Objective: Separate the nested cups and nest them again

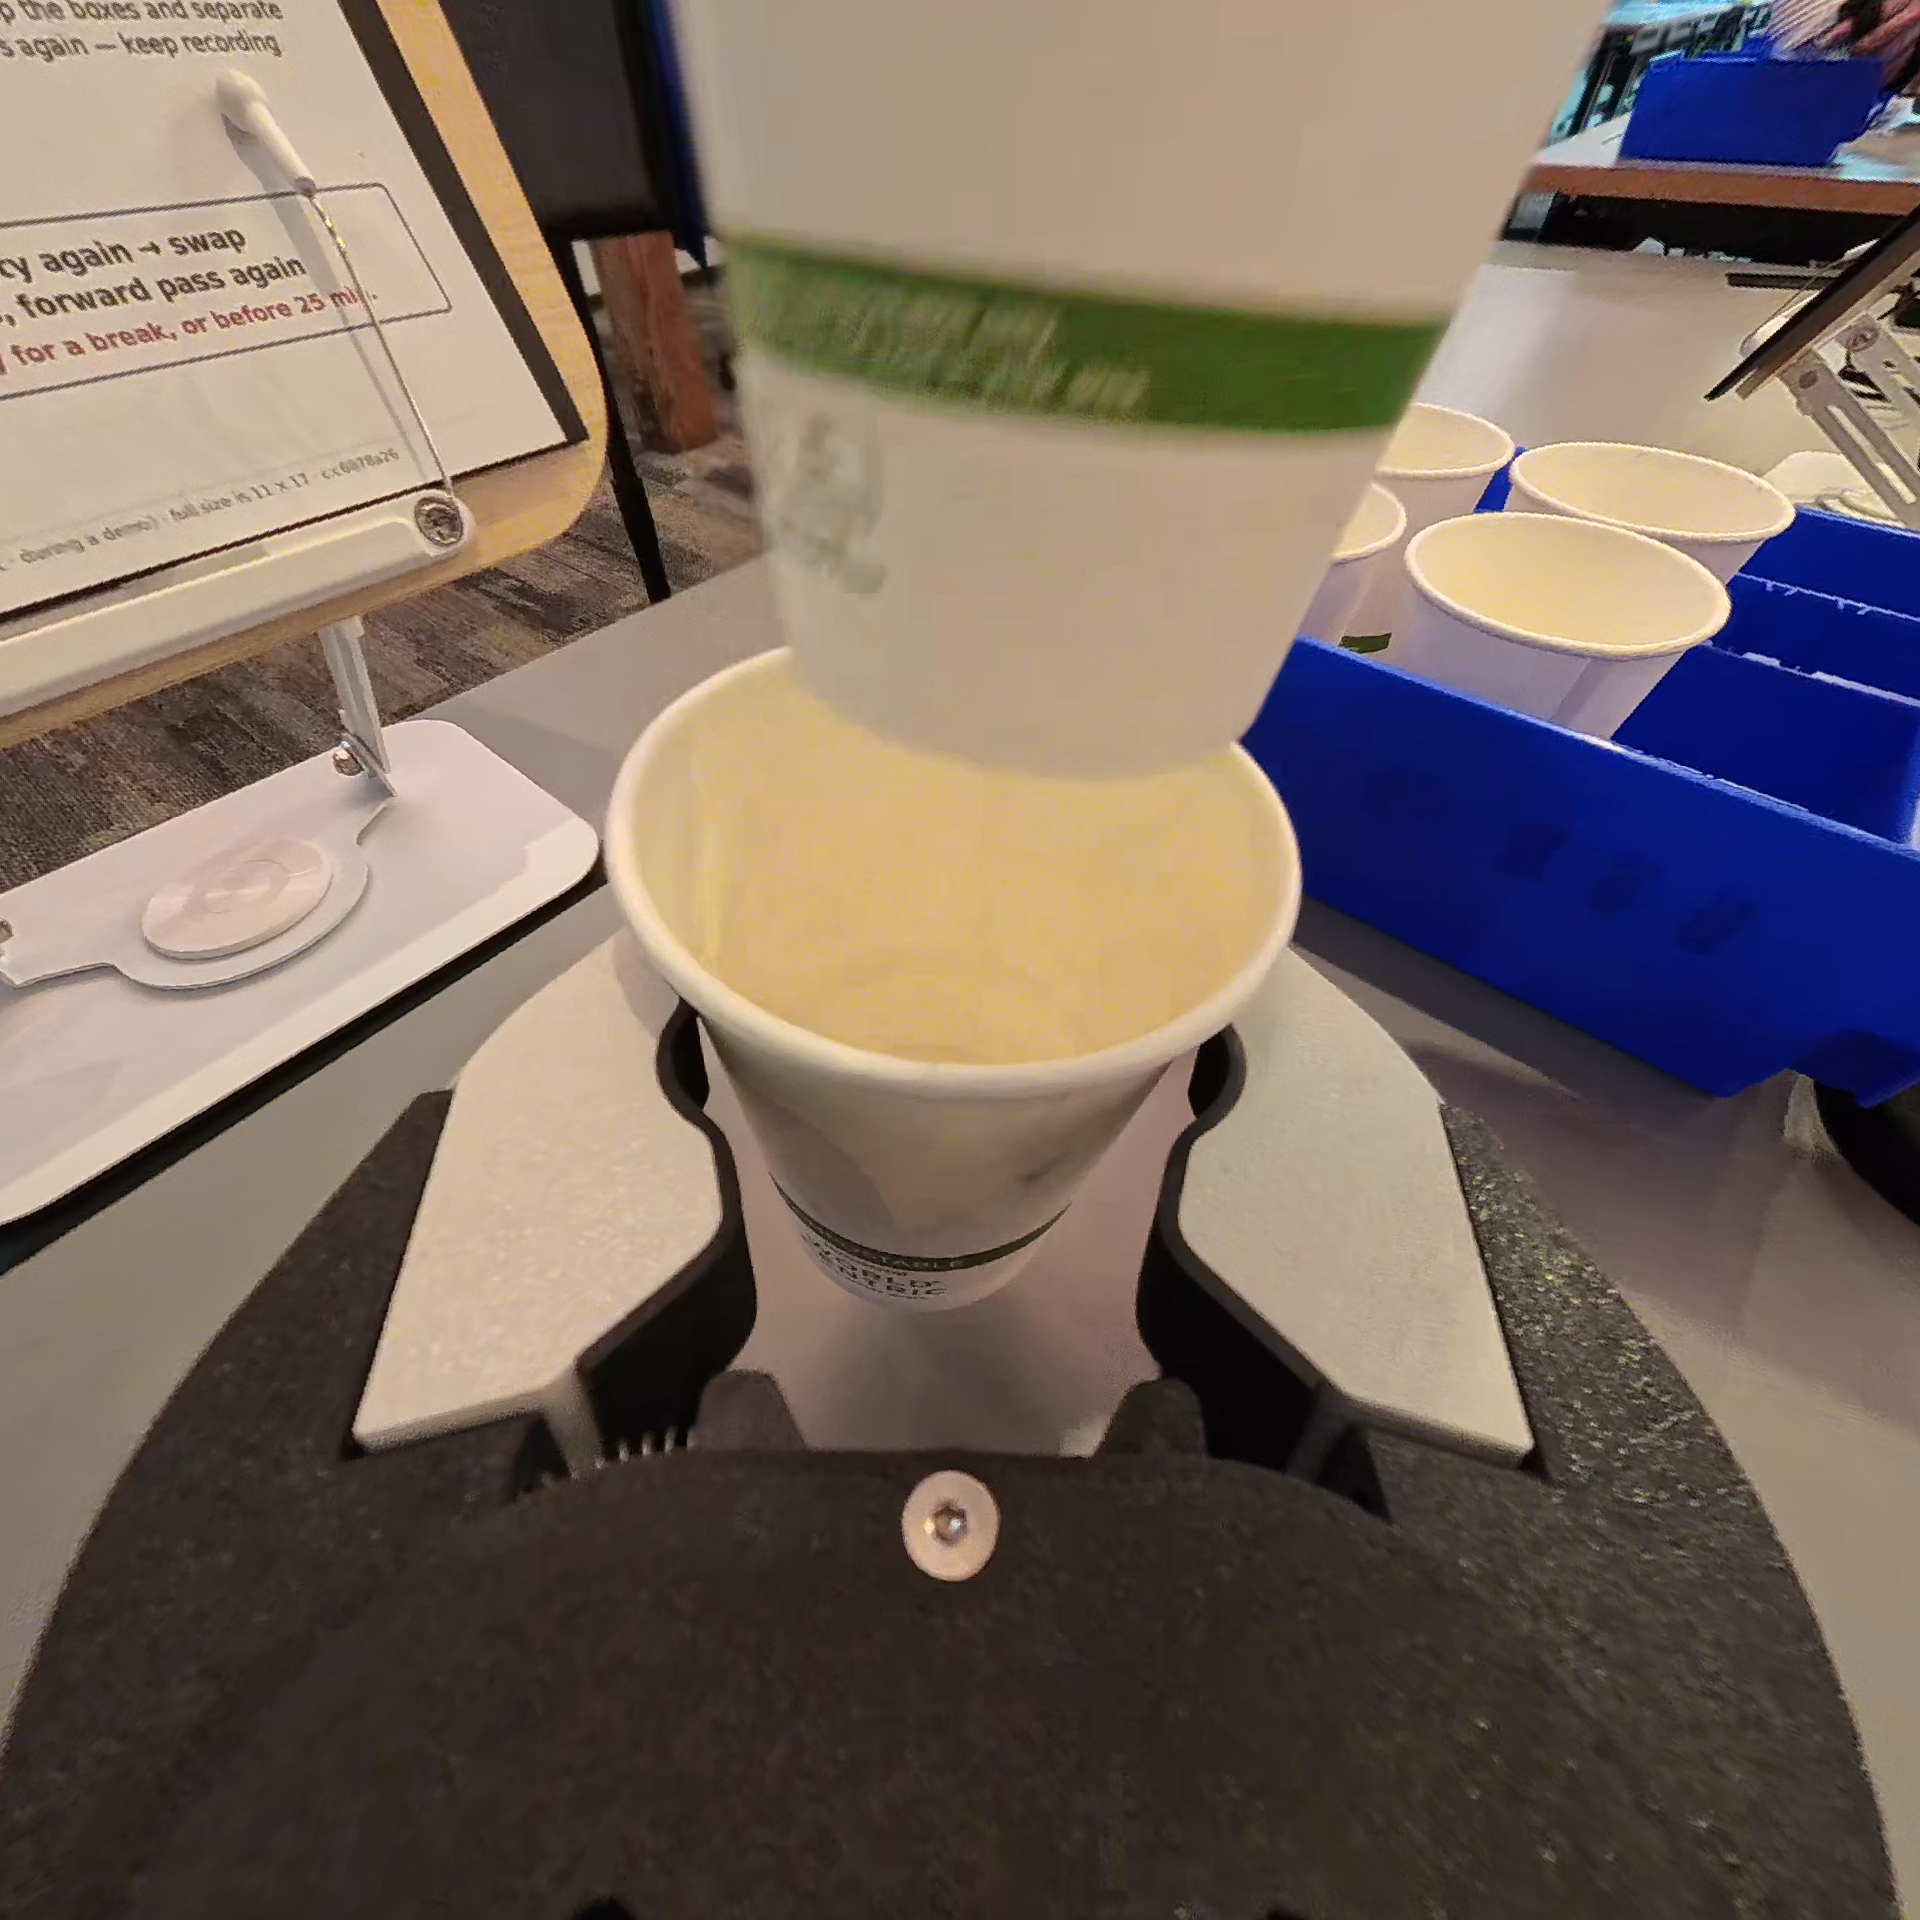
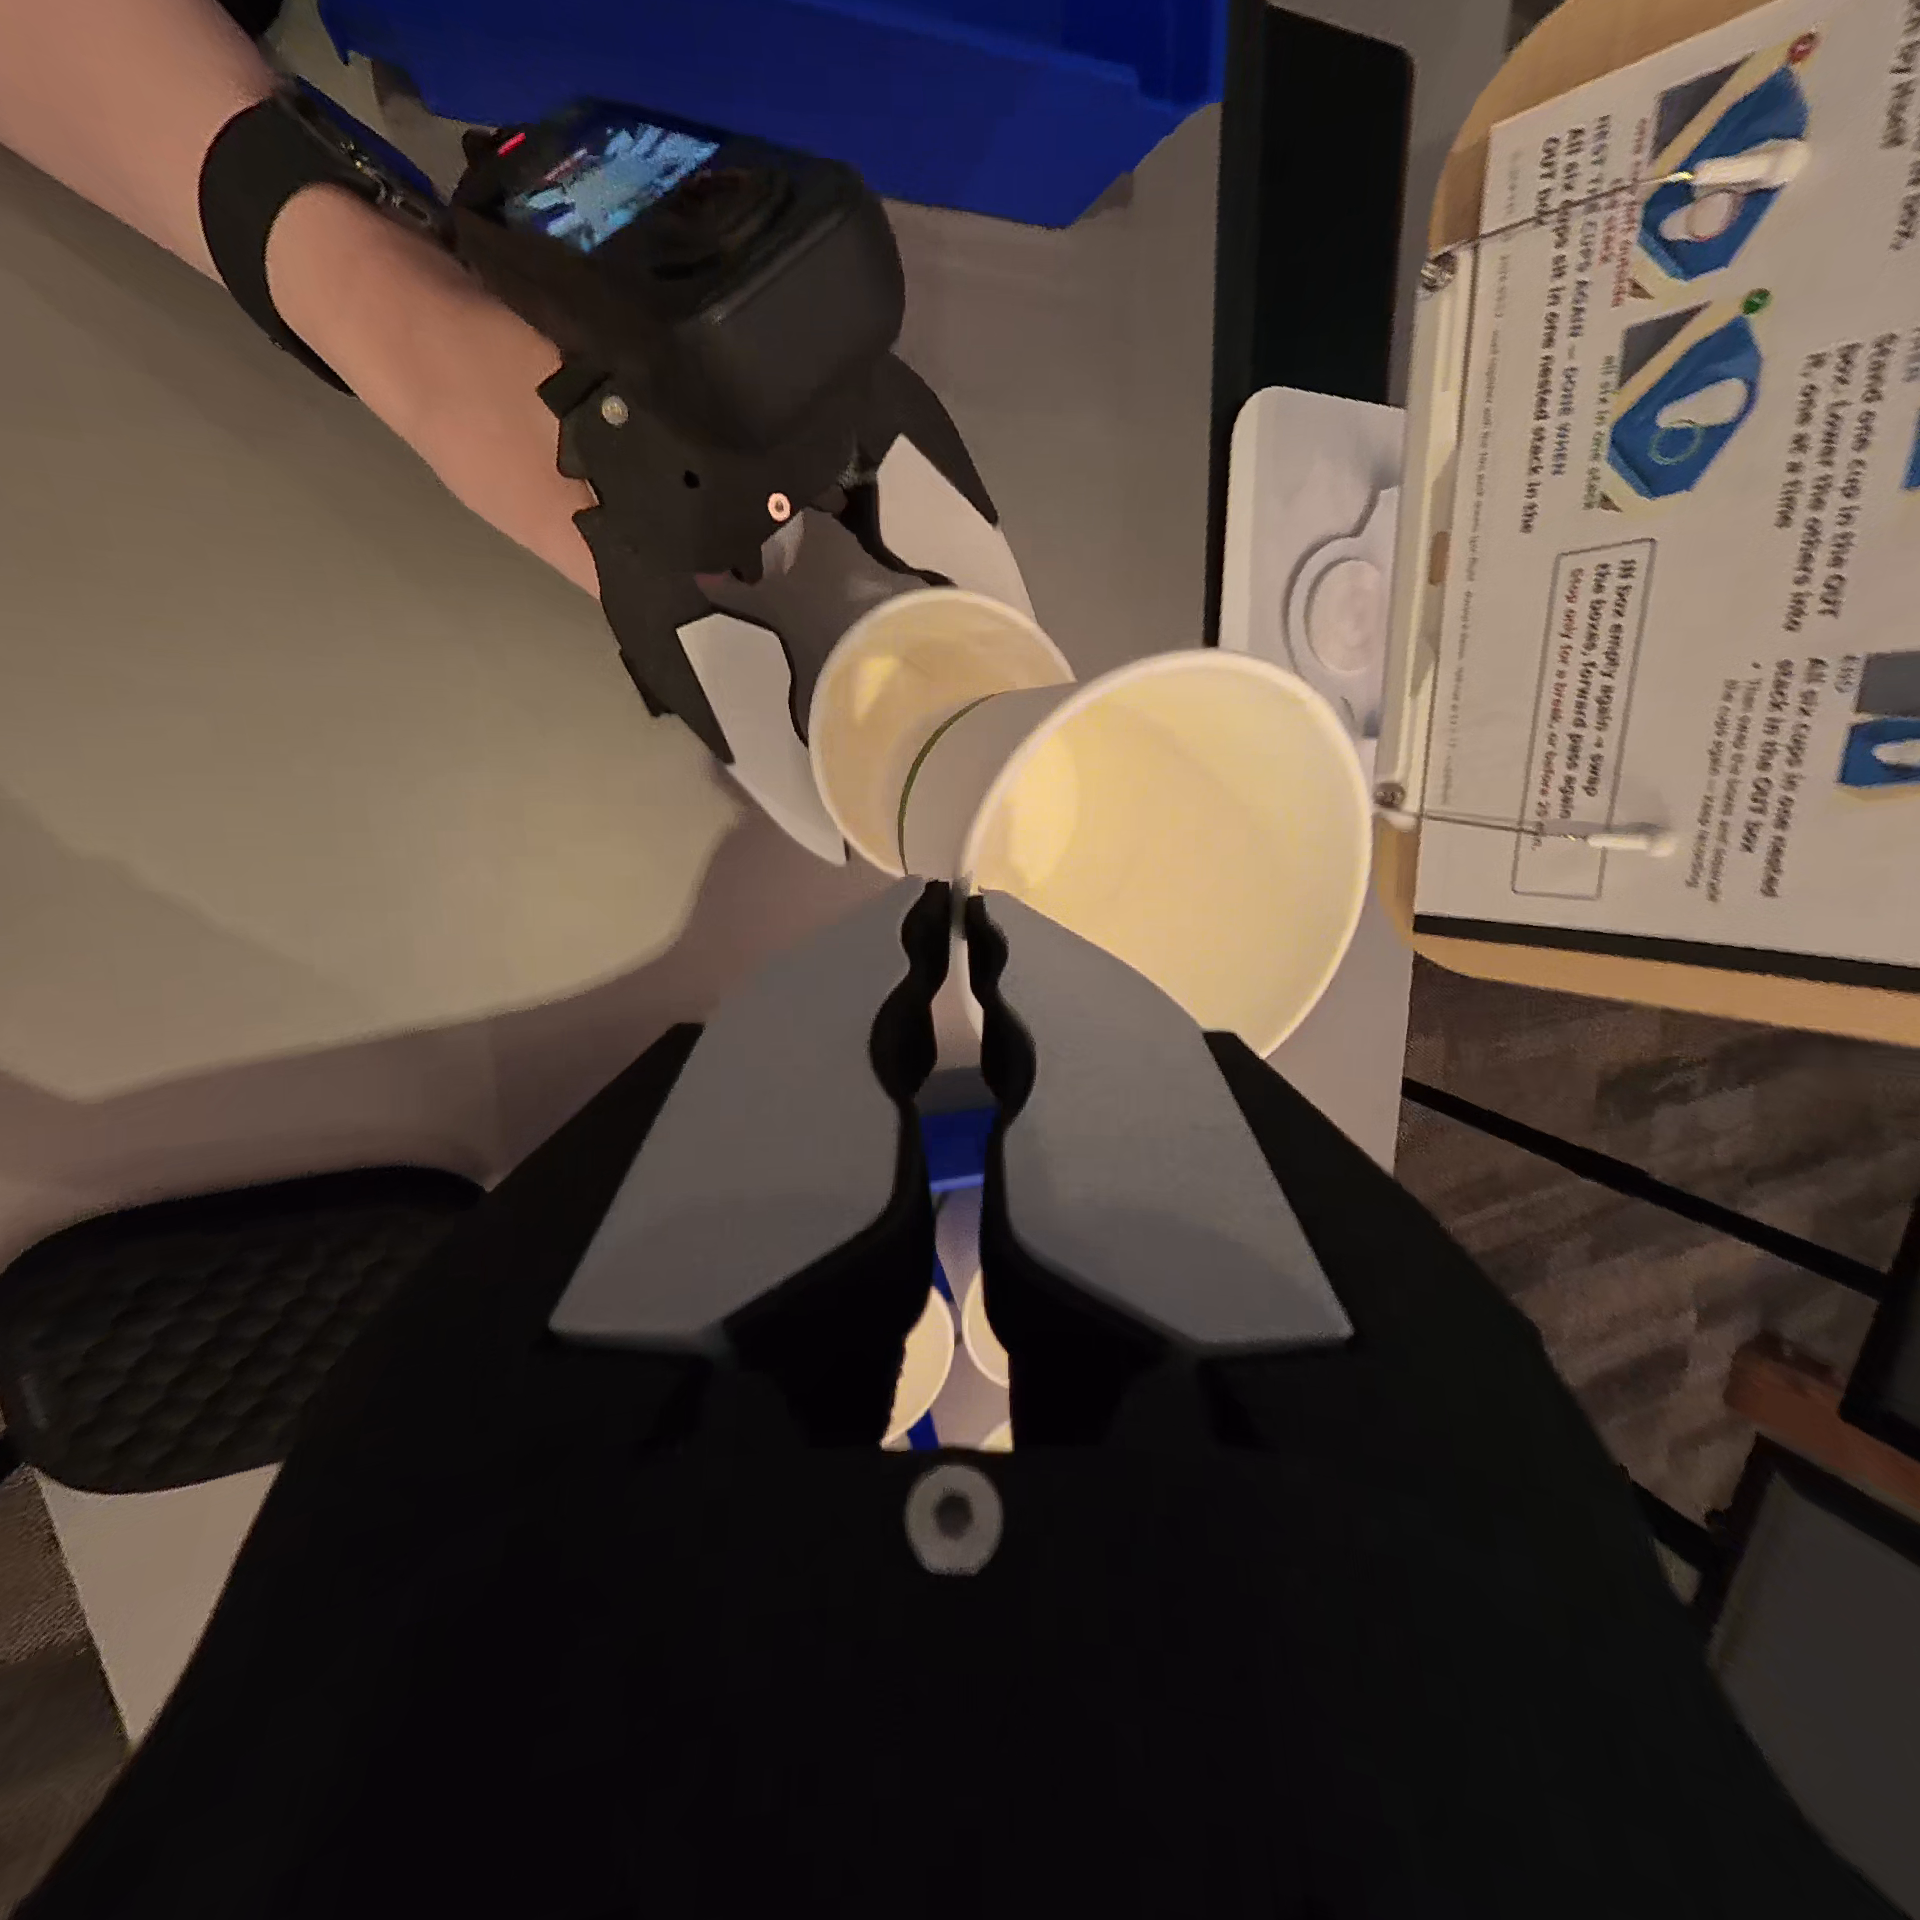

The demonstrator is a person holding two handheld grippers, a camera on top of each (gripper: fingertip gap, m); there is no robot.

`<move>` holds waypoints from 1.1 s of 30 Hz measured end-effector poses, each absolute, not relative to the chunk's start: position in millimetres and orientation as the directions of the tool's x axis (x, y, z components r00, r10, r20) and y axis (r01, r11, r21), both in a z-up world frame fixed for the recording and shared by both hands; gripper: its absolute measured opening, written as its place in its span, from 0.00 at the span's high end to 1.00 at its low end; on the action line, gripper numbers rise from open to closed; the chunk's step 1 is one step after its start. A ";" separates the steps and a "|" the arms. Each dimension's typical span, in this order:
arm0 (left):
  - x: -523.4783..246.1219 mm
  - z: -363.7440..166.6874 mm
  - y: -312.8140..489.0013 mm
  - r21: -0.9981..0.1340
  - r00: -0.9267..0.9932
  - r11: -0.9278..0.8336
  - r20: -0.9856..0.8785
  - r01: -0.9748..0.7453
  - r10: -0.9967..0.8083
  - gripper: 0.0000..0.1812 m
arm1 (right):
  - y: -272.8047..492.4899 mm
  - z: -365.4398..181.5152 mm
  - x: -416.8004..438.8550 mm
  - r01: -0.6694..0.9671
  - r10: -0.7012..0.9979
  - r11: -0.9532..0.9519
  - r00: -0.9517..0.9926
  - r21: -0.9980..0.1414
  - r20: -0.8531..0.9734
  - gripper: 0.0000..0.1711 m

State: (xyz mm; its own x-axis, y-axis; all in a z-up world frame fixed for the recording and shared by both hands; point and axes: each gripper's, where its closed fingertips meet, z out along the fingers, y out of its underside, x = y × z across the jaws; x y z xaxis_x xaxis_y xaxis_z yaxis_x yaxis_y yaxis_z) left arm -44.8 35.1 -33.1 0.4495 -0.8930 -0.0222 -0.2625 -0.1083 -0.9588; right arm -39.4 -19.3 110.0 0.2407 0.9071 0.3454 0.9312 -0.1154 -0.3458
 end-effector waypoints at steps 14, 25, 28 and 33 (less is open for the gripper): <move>-49.4 -37.2 43.7 -0.956 0.468 -0.121 -0.019 -0.268 -0.884 0.49 | -110.2 150.8 120.8 0.863 0.755 -0.409 0.503 -0.297 0.421 0.98; -50.1 -39.6 45.2 -0.954 0.471 -0.124 -0.020 -0.274 -0.882 0.49 | -174.0 77.9 181.6 0.804 0.718 -0.524 0.595 -0.281 0.361 0.98; -50.4 -39.1 45.6 -0.954 0.472 -0.125 -0.019 -0.272 -0.881 0.49 | -184.1 60.5 186.5 0.798 0.716 -0.531 0.602 -0.285 0.353 0.98; -51.3 -38.9 46.7 -0.954 0.474 -0.127 -0.017 -0.270 -0.880 0.49 | -194.8 37.5 192.2 0.805 0.712 -0.525 0.593 -0.274 0.377 0.98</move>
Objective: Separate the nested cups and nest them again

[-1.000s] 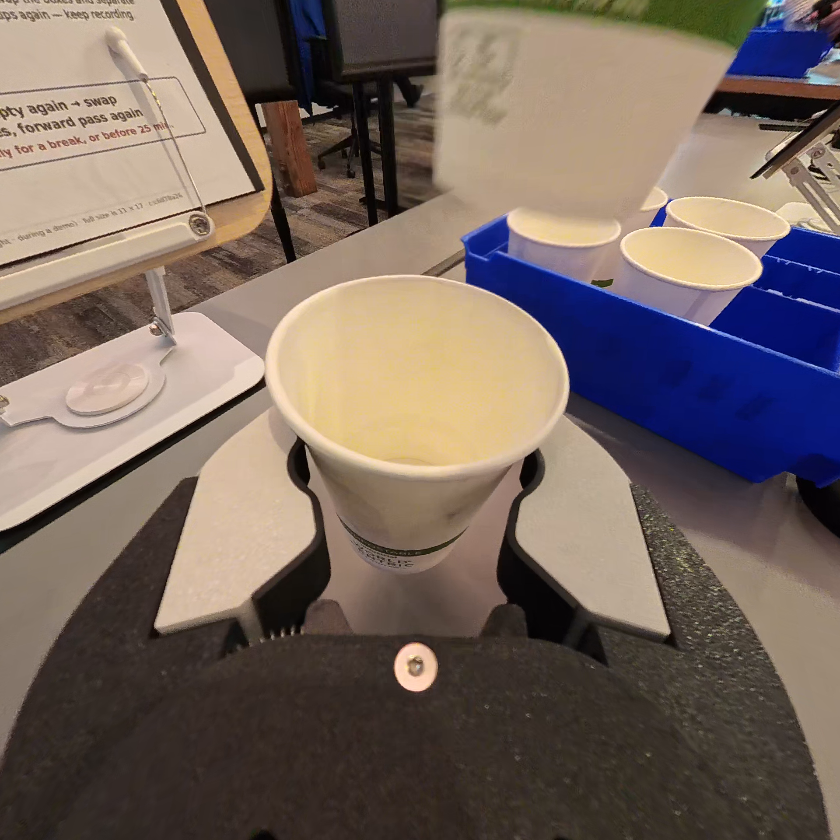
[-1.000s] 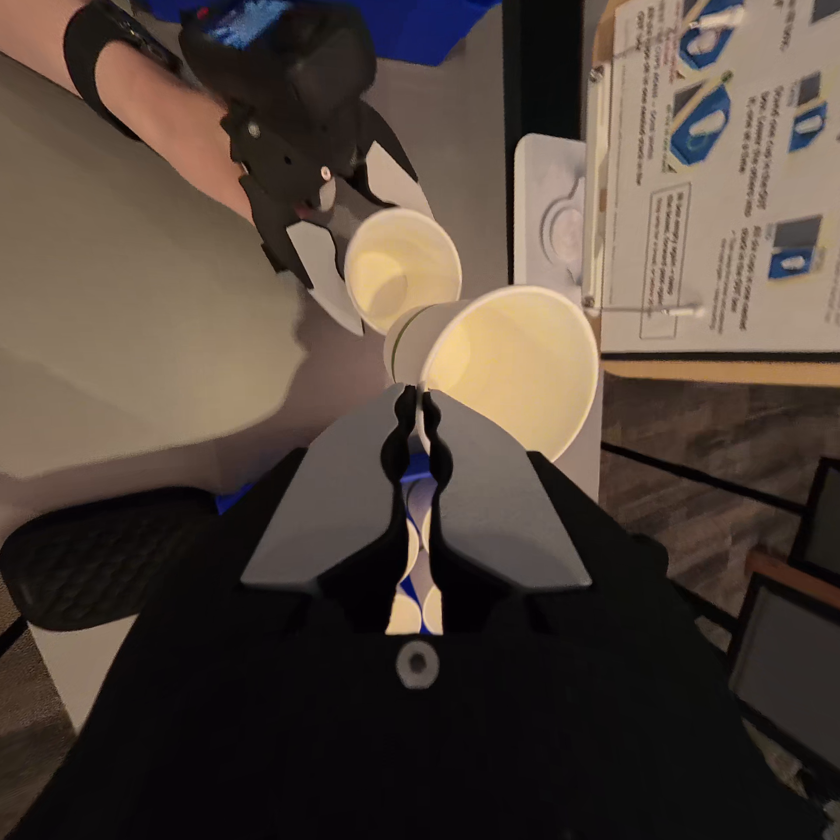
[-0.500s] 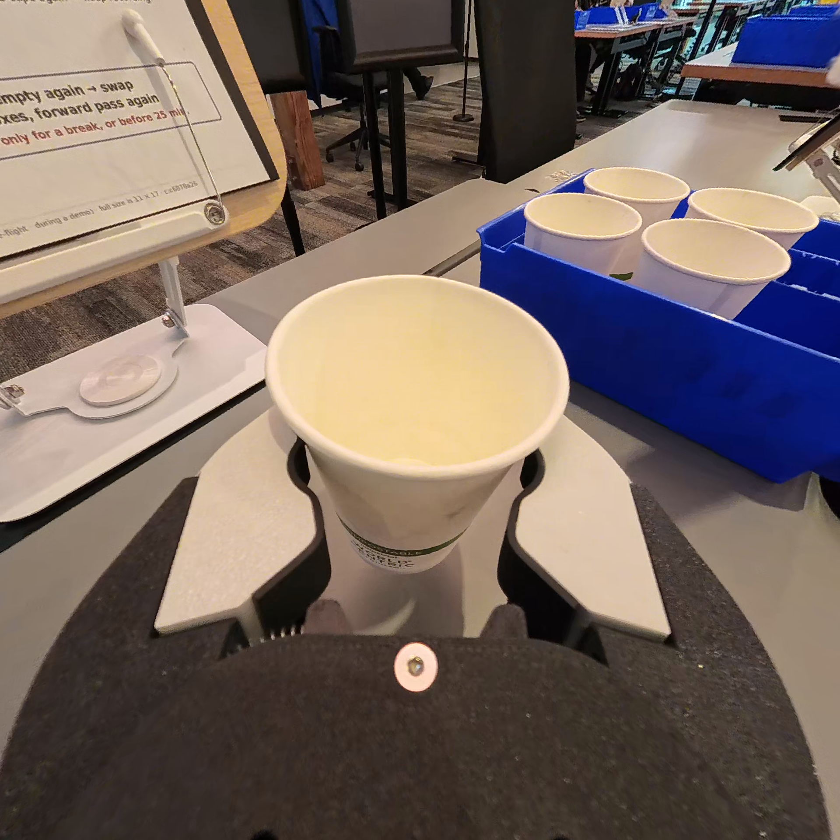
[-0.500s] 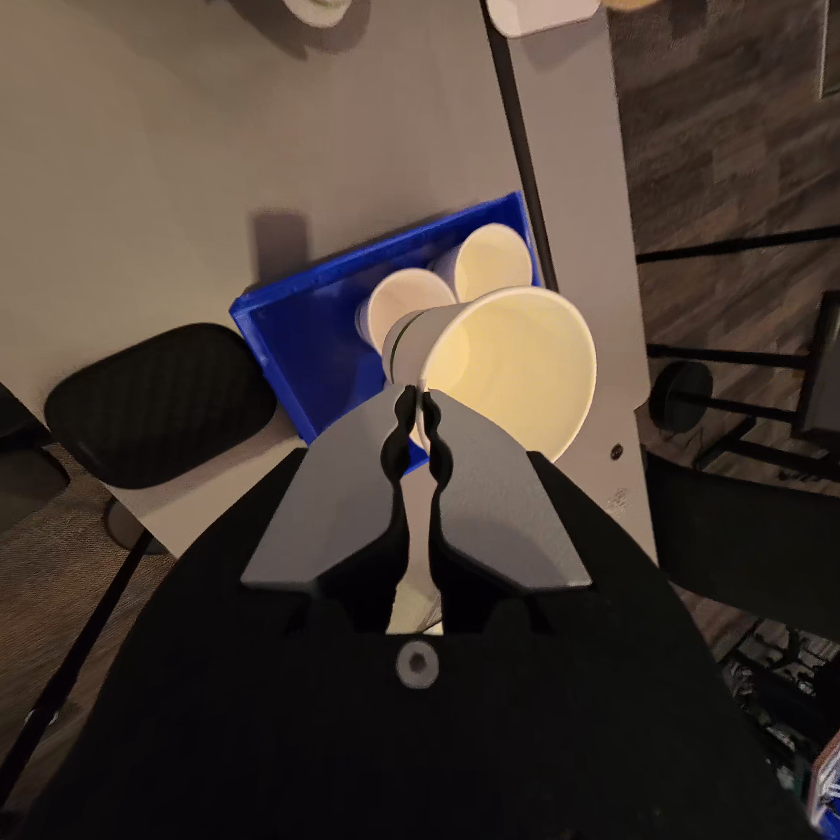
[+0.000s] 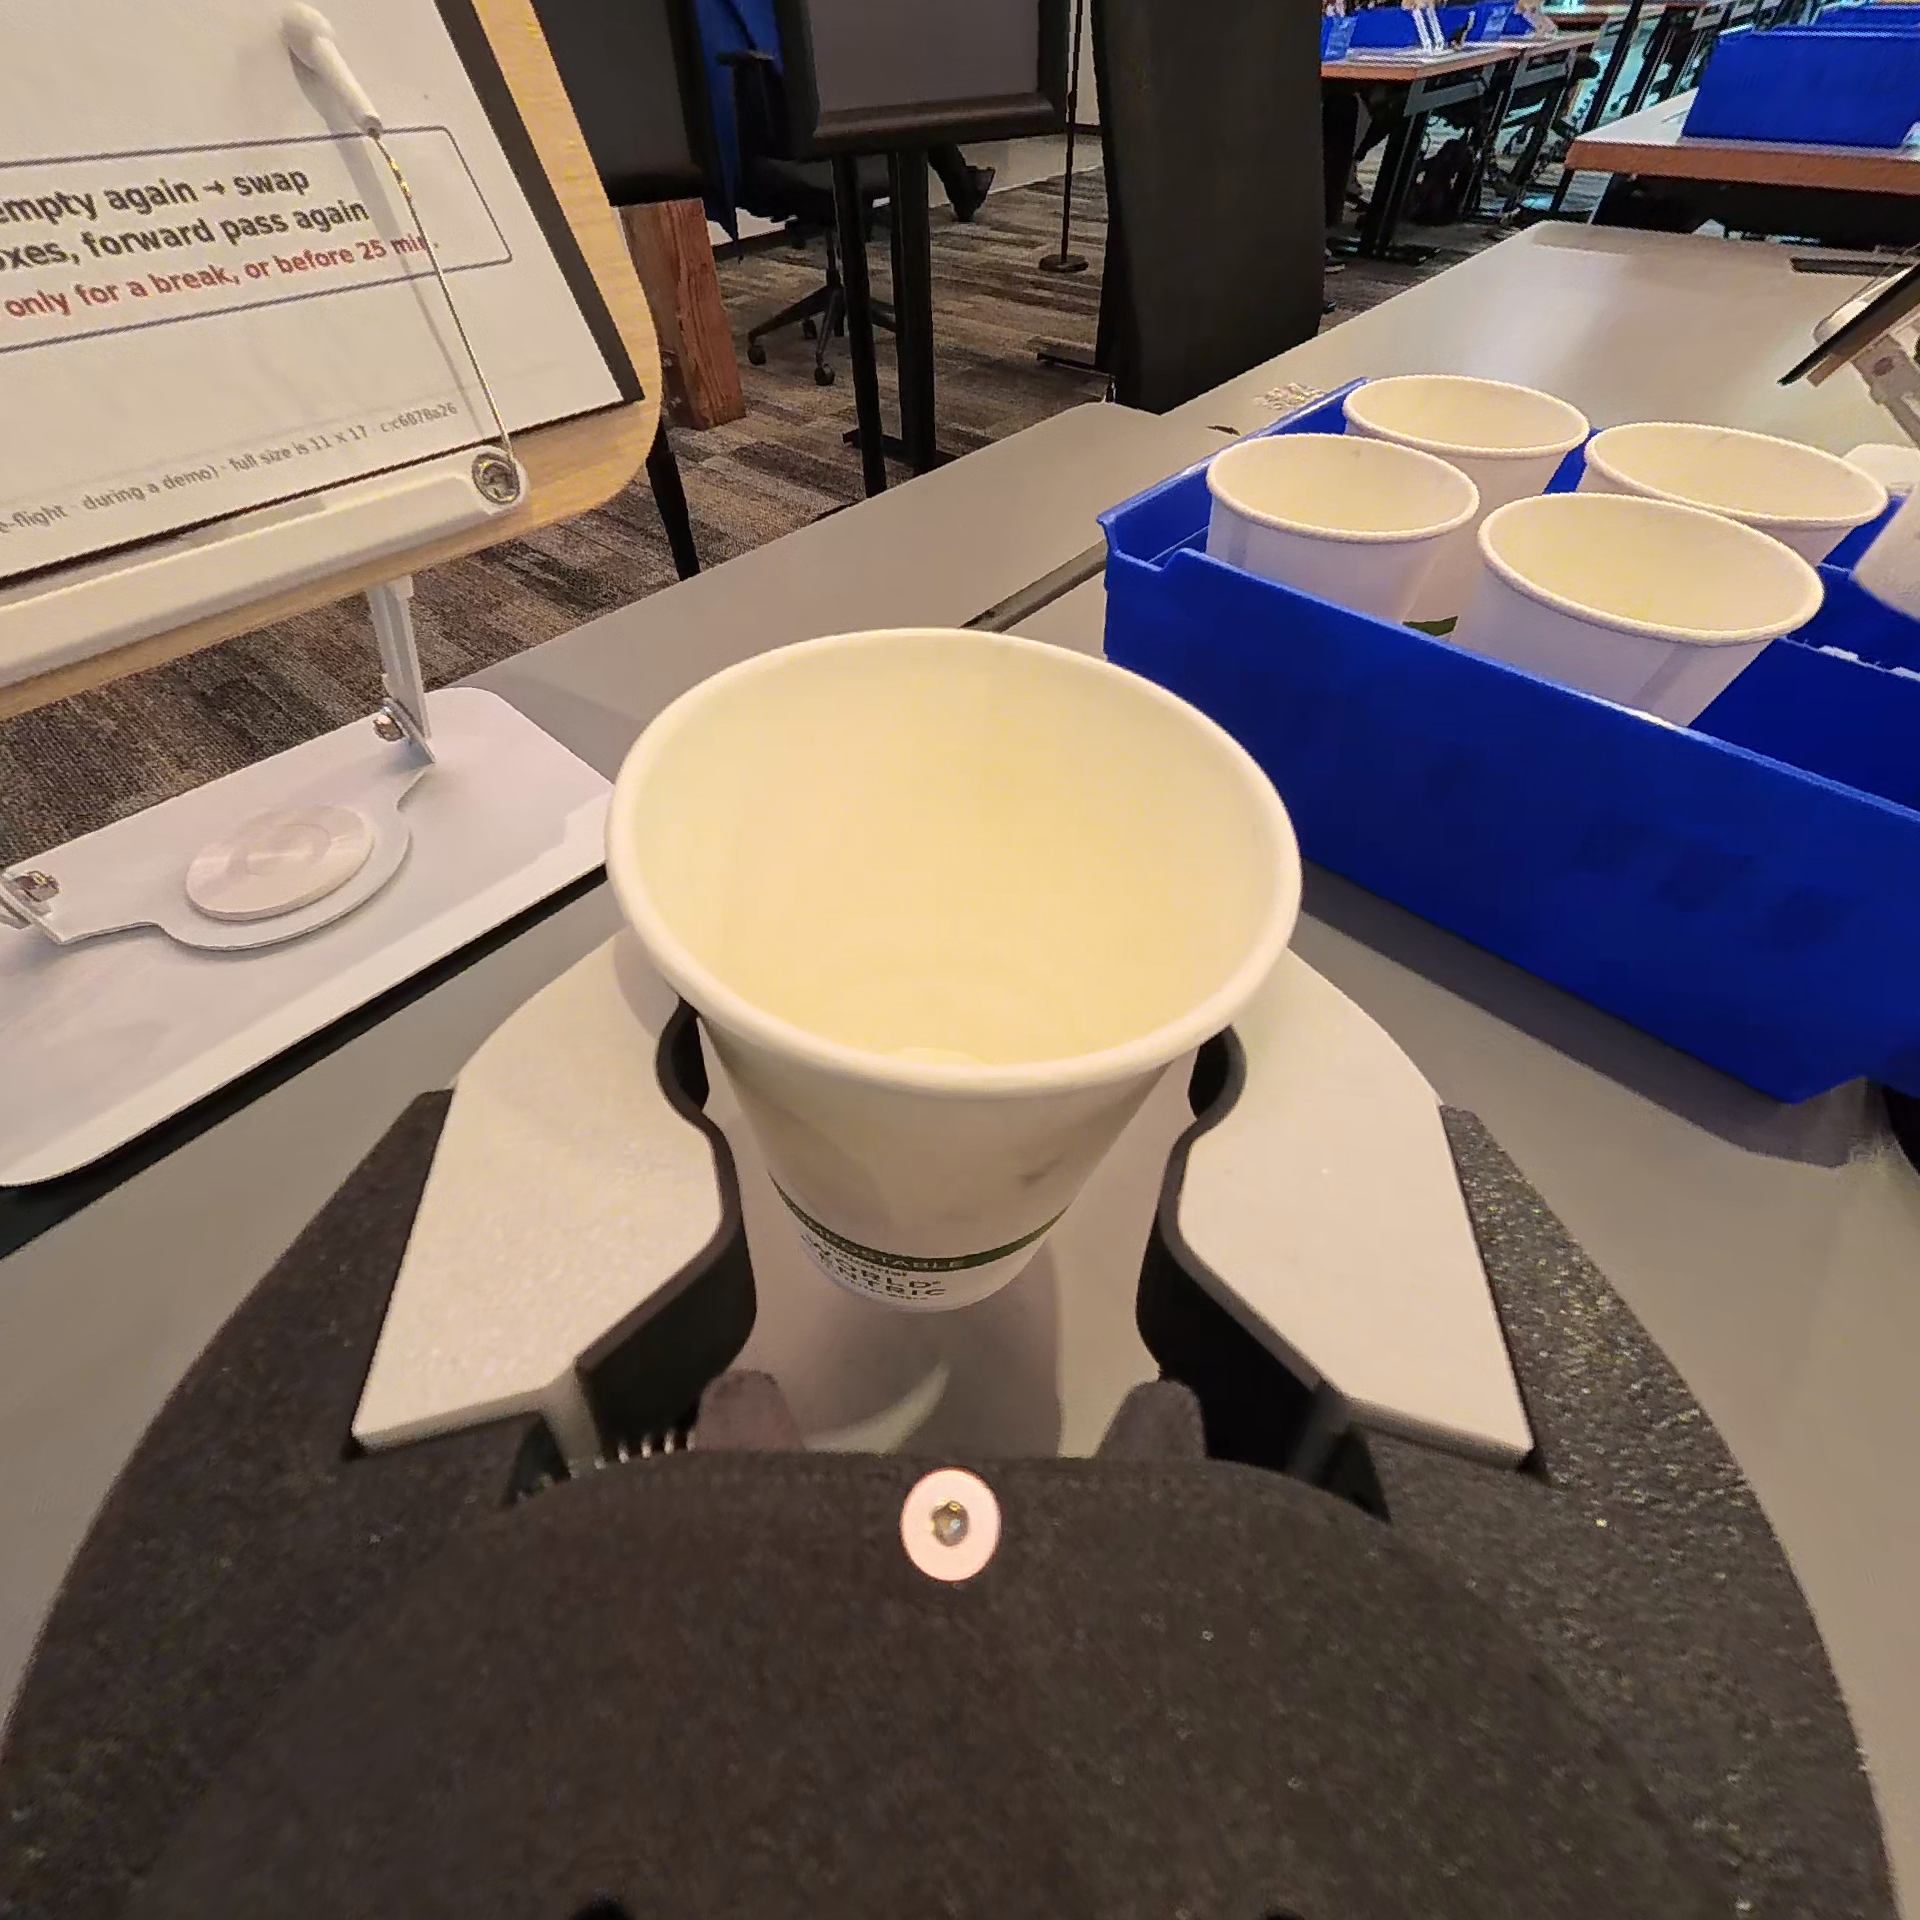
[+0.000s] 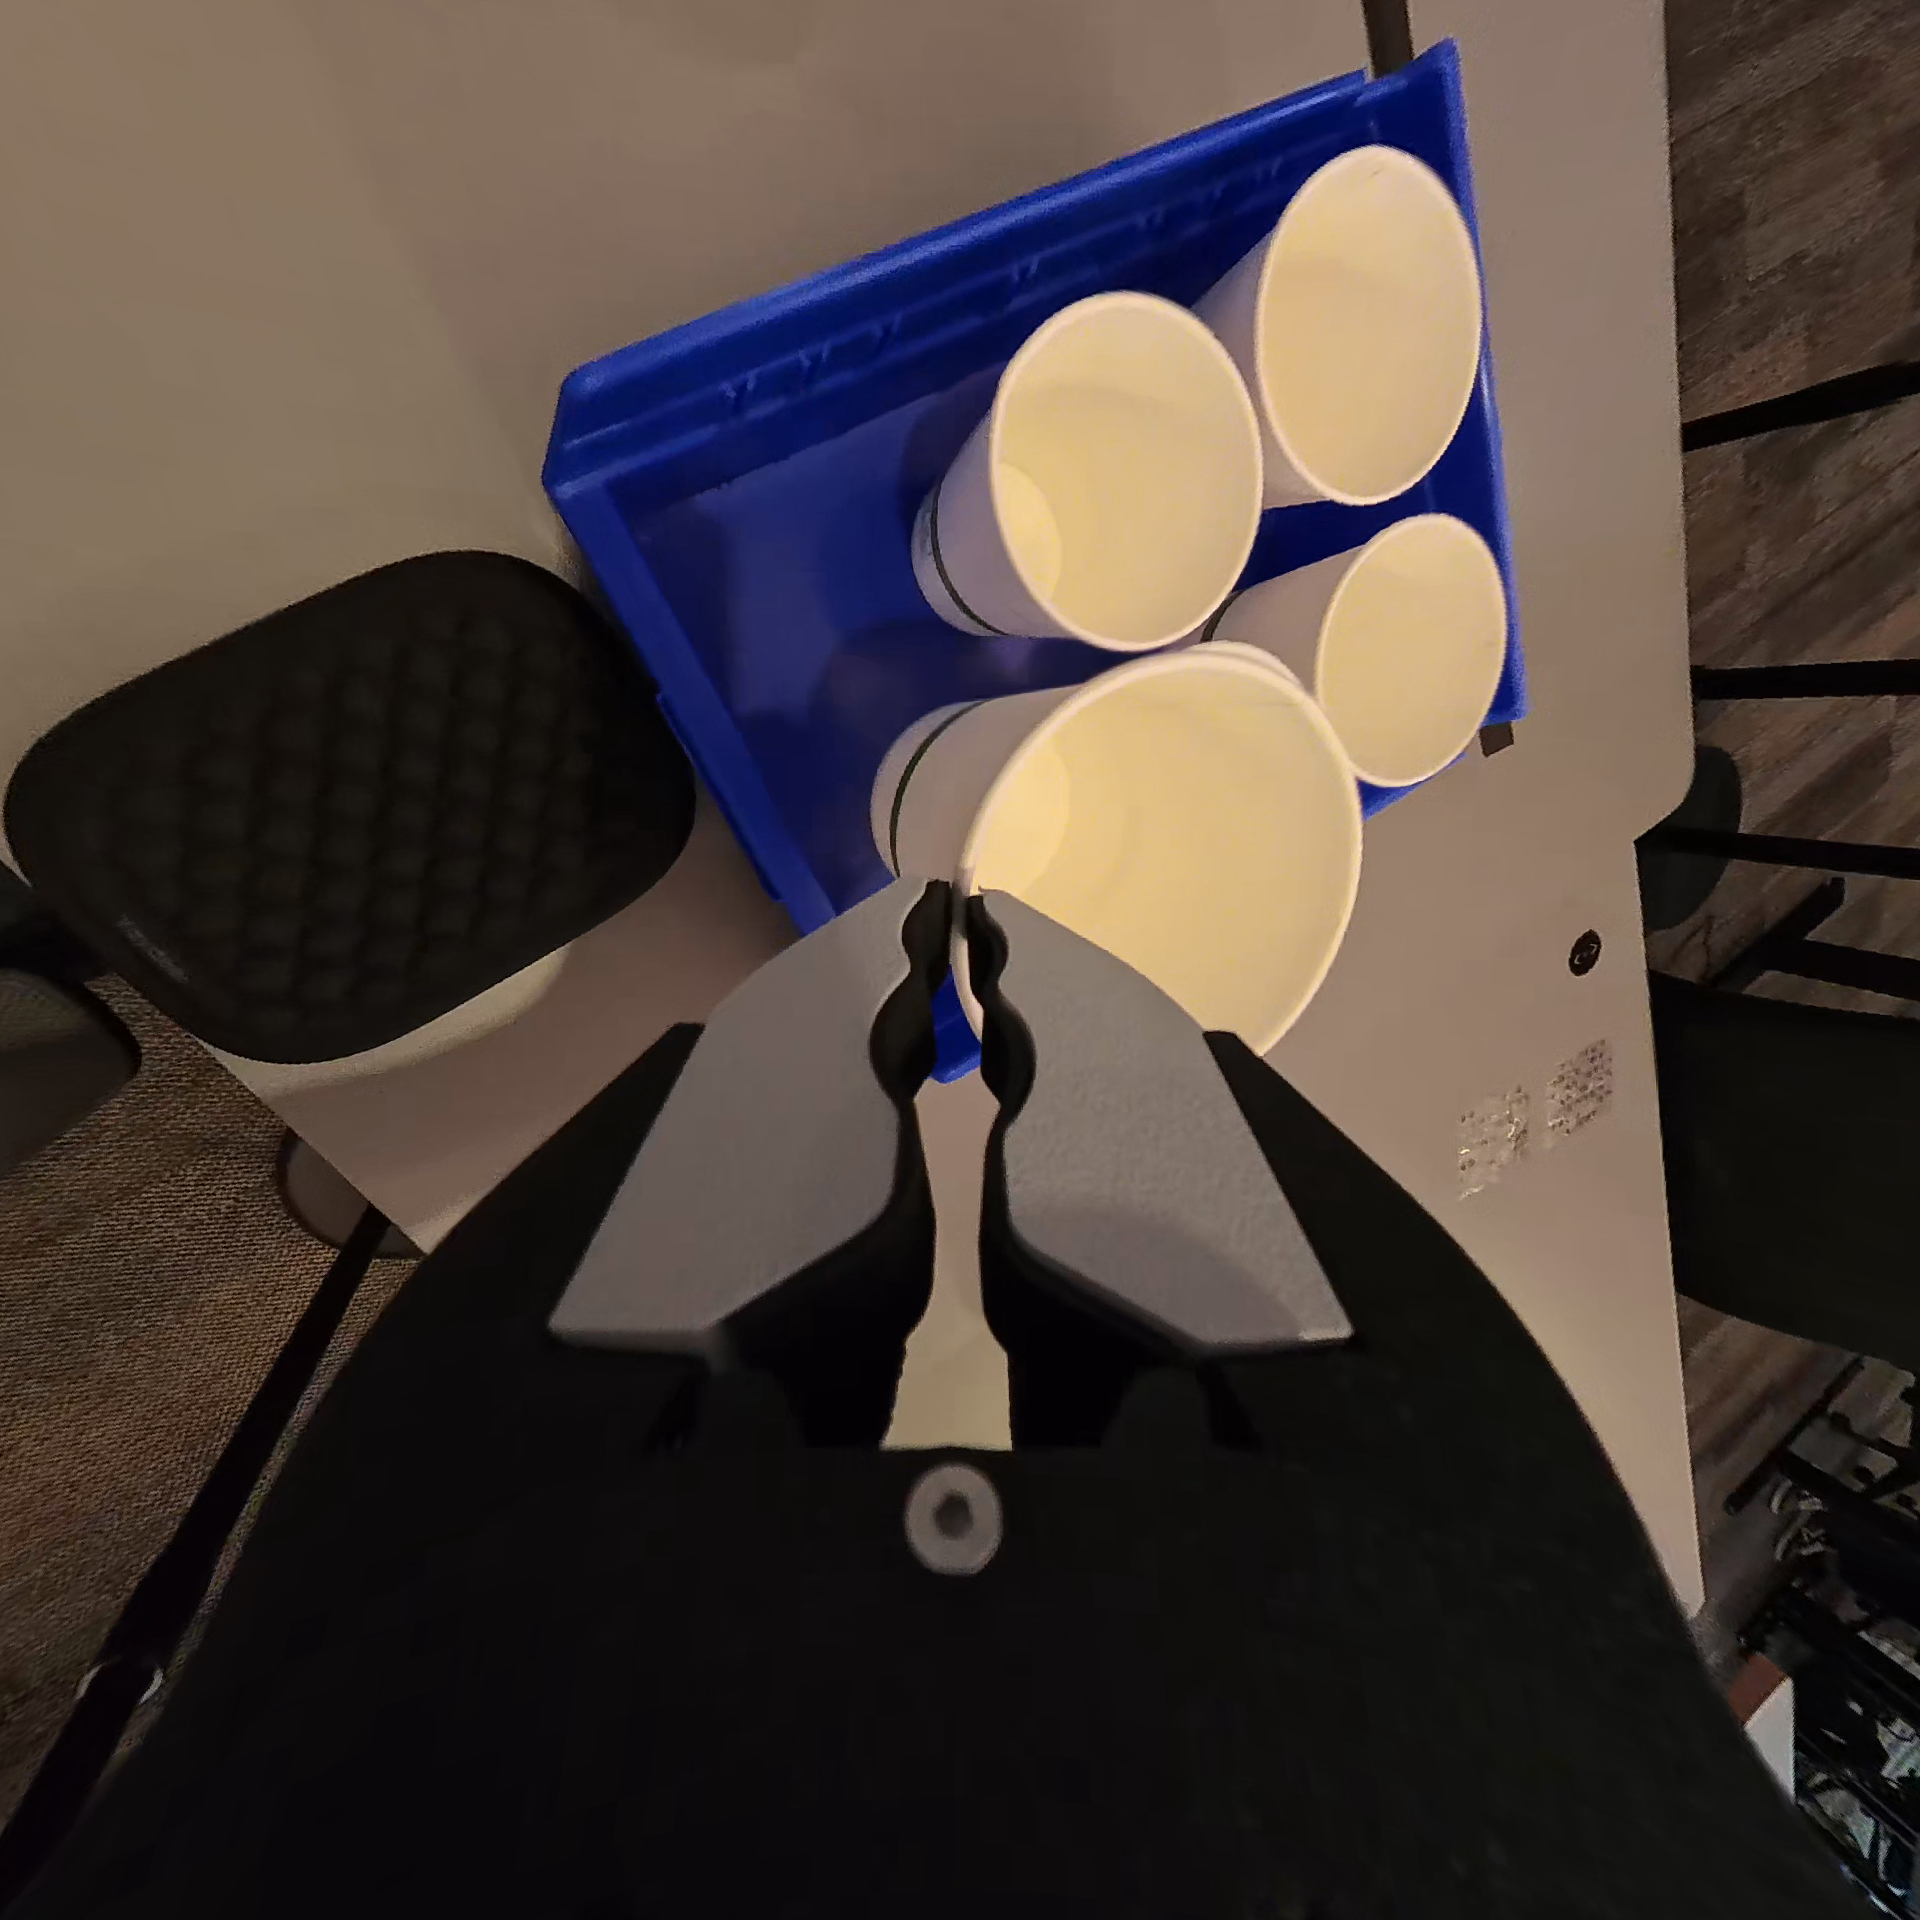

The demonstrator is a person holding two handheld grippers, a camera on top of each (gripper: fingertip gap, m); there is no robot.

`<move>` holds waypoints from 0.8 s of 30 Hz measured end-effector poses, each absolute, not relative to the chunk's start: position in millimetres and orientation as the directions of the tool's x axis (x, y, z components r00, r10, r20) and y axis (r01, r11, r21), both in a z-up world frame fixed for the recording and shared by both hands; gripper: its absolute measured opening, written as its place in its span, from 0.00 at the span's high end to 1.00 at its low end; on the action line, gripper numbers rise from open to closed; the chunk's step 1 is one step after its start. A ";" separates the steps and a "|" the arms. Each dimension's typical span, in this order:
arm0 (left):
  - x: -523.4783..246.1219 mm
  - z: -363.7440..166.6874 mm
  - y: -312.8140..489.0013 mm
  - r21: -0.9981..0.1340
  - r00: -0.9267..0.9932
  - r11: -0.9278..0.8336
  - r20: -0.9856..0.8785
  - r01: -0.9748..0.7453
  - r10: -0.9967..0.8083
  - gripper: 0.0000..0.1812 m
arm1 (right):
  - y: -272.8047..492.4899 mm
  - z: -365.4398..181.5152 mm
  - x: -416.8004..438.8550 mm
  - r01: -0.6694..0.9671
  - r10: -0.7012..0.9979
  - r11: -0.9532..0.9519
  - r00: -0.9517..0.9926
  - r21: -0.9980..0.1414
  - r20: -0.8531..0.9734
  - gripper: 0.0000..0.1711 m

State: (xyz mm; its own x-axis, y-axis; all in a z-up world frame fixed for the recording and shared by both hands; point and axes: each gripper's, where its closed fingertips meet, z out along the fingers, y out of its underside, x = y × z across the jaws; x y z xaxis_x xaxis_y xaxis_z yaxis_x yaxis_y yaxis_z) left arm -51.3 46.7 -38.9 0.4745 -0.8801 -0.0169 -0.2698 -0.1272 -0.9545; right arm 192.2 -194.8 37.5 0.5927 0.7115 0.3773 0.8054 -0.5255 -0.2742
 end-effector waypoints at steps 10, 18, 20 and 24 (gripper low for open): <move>-51.4 -37.9 46.2 -0.955 0.473 -0.126 -0.016 -0.268 -0.881 0.49 | -205.9 -5.0 202.1 0.799 0.710 -0.543 0.601 -0.258 0.367 0.98; -51.6 -37.8 46.2 -0.955 0.472 -0.128 -0.014 -0.268 -0.881 0.49 | -206.9 -30.8 207.3 0.812 0.722 -0.534 0.583 -0.234 0.373 0.98; -51.5 -38.3 46.2 -0.955 0.472 -0.129 -0.014 -0.269 -0.882 0.49 | -207.1 -34.5 207.4 0.812 0.723 -0.533 0.583 -0.237 0.372 0.98; -51.1 -38.6 45.7 -0.954 0.470 -0.128 -0.016 -0.271 -0.882 0.49 | -209.0 -43.4 209.7 0.807 0.725 -0.544 0.590 -0.229 0.355 0.98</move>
